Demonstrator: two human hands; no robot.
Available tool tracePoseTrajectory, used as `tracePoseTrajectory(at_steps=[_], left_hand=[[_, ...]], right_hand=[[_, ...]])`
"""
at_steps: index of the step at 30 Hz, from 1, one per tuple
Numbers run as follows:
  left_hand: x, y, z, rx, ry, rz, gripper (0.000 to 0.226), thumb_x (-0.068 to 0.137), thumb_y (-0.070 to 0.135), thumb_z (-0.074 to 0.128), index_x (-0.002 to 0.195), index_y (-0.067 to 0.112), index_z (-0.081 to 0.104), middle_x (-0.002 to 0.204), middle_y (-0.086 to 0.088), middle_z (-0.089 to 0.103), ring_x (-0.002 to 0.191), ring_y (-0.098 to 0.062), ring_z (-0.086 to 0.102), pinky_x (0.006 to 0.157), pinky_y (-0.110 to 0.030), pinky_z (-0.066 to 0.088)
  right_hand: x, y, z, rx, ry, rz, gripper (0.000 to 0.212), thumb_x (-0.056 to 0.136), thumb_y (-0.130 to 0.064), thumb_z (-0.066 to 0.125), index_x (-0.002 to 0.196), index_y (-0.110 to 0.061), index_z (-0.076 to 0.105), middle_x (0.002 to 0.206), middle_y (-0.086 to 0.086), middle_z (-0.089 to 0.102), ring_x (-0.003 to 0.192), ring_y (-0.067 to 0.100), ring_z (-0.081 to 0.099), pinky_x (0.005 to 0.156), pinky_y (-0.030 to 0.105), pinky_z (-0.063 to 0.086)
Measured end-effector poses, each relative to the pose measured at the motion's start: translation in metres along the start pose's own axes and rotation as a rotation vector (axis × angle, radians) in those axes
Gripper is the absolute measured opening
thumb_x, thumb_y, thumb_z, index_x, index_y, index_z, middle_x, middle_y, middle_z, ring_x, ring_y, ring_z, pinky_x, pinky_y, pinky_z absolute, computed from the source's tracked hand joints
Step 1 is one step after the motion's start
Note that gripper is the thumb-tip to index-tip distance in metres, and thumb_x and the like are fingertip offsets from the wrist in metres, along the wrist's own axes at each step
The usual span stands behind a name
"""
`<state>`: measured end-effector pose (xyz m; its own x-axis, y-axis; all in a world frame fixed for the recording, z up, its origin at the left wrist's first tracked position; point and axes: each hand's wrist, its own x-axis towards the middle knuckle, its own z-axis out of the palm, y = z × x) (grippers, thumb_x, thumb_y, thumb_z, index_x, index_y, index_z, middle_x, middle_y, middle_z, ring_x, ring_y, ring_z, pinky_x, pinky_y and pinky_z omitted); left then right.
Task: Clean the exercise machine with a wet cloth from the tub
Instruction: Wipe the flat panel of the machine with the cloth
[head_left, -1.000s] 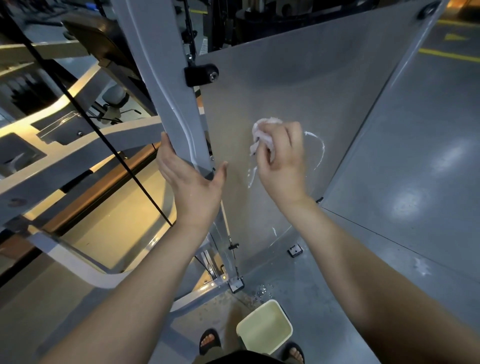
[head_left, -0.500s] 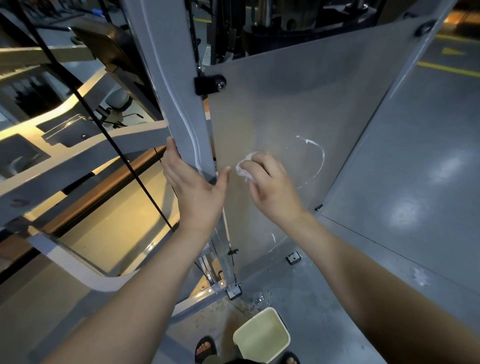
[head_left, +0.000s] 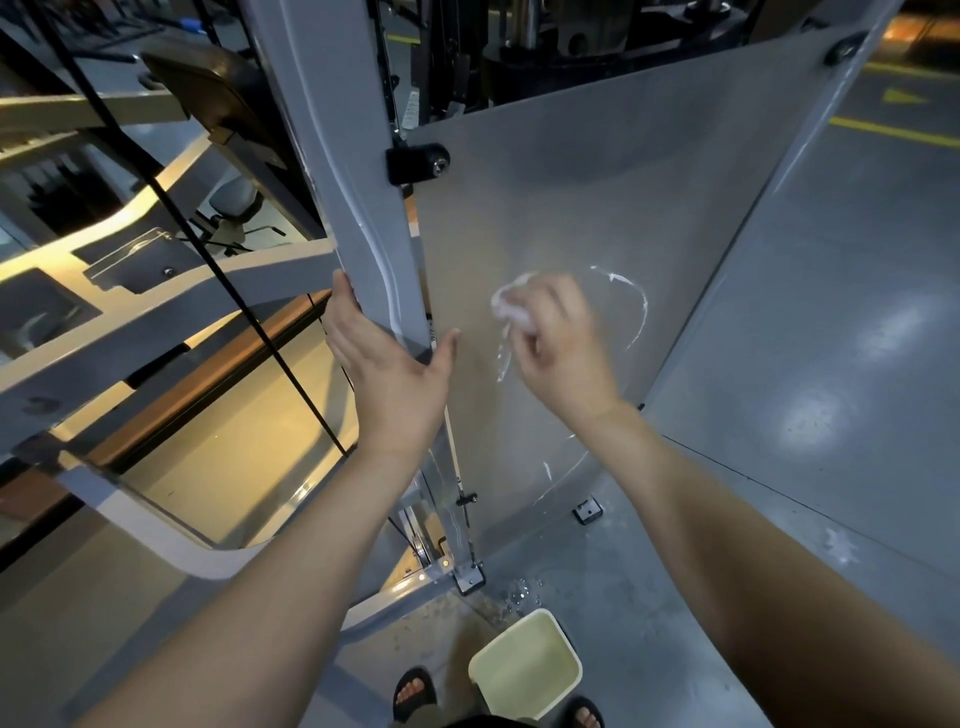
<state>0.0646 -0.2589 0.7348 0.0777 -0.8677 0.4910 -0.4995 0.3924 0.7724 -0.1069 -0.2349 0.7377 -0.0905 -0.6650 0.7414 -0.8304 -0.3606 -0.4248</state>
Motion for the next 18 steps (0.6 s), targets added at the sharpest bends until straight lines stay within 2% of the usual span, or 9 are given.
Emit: tracePoseTrajectory(at_steps=[2,4,5,8,10,12,15,17,18], left_hand=[[0.001,0.0,0.0,0.005,-0.005,0.001,0.111,0.081,0.032,0.085,0.157,0.015,0.006,0.156,-0.015,0.021,0.149,-0.028,0.022,0.122,-0.055,0.028],[0.001,0.0,-0.001,0.013,-0.007,0.003,0.109,0.082,0.034,0.085,0.156,0.024,0.006,0.157,-0.012,0.02,0.15,-0.027,0.022,0.122,-0.055,0.03],[0.0,0.0,0.0,0.014,-0.004,0.006,0.108,0.082,0.034,0.085,0.156,0.024,0.006,0.156,-0.012,0.02,0.15,-0.028,0.023,0.121,-0.055,0.03],[-0.001,-0.002,0.0,0.01,0.008,0.025,0.108,0.081,0.033,0.084,0.156,0.023,0.007,0.155,-0.014,0.021,0.148,-0.03,0.024,0.119,-0.058,0.033],[0.0,-0.003,0.0,0.008,0.003,0.025,0.107,0.081,0.036,0.084,0.155,0.03,0.006,0.156,-0.011,0.02,0.148,-0.03,0.025,0.117,-0.059,0.035],[0.001,-0.003,0.0,0.01,0.0,0.016,0.106,0.08,0.038,0.083,0.153,0.034,0.006,0.156,-0.009,0.019,0.148,-0.03,0.025,0.117,-0.058,0.035],[0.001,-0.002,0.001,0.002,0.0,-0.004,0.106,0.08,0.037,0.085,0.152,0.038,0.007,0.156,-0.009,0.019,0.148,-0.03,0.026,0.117,-0.057,0.037],[0.001,-0.002,0.001,0.008,-0.001,-0.003,0.106,0.08,0.036,0.085,0.152,0.038,0.007,0.156,-0.011,0.019,0.149,-0.03,0.025,0.117,-0.057,0.037],[0.001,-0.002,0.001,0.007,0.0,0.001,0.106,0.08,0.036,0.085,0.152,0.038,0.007,0.156,-0.011,0.019,0.149,-0.031,0.025,0.117,-0.057,0.037]], right_hand=[[0.019,-0.006,-0.01,0.035,0.222,0.158,0.027,0.085,0.006,0.055,0.105,-0.006,0.069,0.111,0.01,0.06,0.107,0.009,0.056,0.089,0.022,0.048],[0.02,-0.01,-0.004,0.047,0.301,0.239,0.027,0.086,0.005,0.055,0.107,-0.005,0.068,0.112,0.011,0.06,0.105,0.005,0.053,0.087,0.017,0.045],[0.012,-0.011,0.004,0.049,0.246,0.225,0.028,0.087,0.003,0.053,0.109,-0.004,0.068,0.114,0.012,0.06,0.108,0.01,0.056,0.089,0.022,0.048],[-0.028,-0.002,0.021,0.038,-0.091,0.073,0.03,0.089,0.002,0.054,0.114,-0.005,0.069,0.118,0.013,0.06,0.114,0.03,0.061,0.094,0.044,0.052],[-0.027,0.008,0.013,0.015,-0.156,0.015,0.031,0.087,0.007,0.056,0.111,-0.007,0.07,0.114,0.011,0.061,0.113,0.032,0.062,0.094,0.046,0.052],[-0.009,0.008,0.002,0.045,-0.045,0.06,0.028,0.086,0.004,0.052,0.105,-0.008,0.07,0.113,0.01,0.061,0.112,0.025,0.061,0.09,0.043,0.053],[0.018,0.003,-0.004,0.101,0.266,0.24,0.025,0.088,0.001,0.05,0.102,-0.008,0.068,0.112,0.006,0.059,0.109,0.016,0.058,0.084,0.039,0.054],[0.008,-0.003,0.009,0.089,0.305,0.262,0.028,0.086,0.006,0.052,0.107,-0.005,0.068,0.114,0.009,0.059,0.11,0.021,0.058,0.089,0.039,0.052],[-0.005,-0.004,0.018,0.082,0.235,0.228,0.03,0.086,0.007,0.052,0.11,-0.004,0.067,0.115,0.011,0.058,0.11,0.024,0.058,0.092,0.041,0.051]])
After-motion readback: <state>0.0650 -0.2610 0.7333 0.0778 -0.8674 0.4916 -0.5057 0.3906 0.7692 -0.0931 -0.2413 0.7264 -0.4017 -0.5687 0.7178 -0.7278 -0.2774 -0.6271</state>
